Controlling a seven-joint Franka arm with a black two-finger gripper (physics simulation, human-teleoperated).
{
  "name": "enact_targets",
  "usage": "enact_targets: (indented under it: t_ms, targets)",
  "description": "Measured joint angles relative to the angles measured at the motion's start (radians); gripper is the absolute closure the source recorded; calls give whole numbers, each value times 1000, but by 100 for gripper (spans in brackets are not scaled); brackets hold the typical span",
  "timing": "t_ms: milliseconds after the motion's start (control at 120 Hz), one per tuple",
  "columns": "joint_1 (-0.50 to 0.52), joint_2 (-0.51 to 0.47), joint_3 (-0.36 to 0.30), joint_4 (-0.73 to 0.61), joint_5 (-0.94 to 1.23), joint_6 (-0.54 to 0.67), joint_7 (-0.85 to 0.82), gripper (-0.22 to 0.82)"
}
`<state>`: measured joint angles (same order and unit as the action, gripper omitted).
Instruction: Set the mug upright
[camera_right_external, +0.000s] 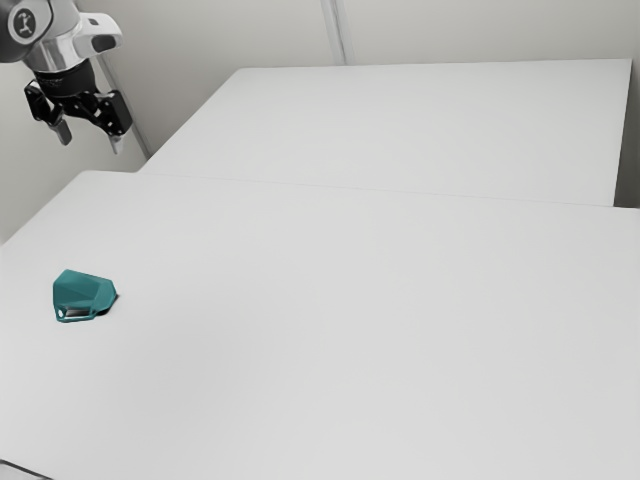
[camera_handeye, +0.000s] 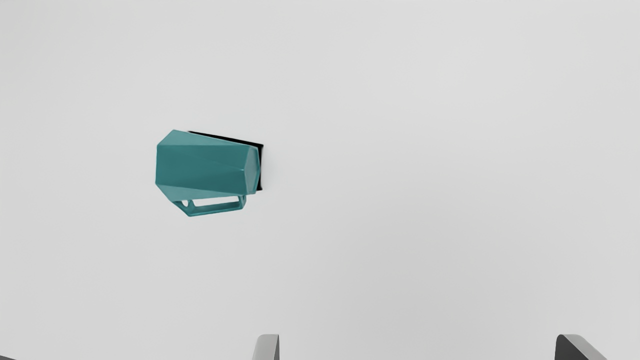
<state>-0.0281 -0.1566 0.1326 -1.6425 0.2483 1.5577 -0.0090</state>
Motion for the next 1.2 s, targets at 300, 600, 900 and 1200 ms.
enact_targets:
  t_ms: [300, 600, 900, 1200]
  targets:
    - [10, -2, 2, -37, 0, 32, -1, 0]
    - [375, 20, 2, -106, -249, -1, 33, 0]
    - [678, 213, 1, -99, -453, 7, 220, 0]
    - [779, 410, 1, -34, -593, 52, 477, 0]
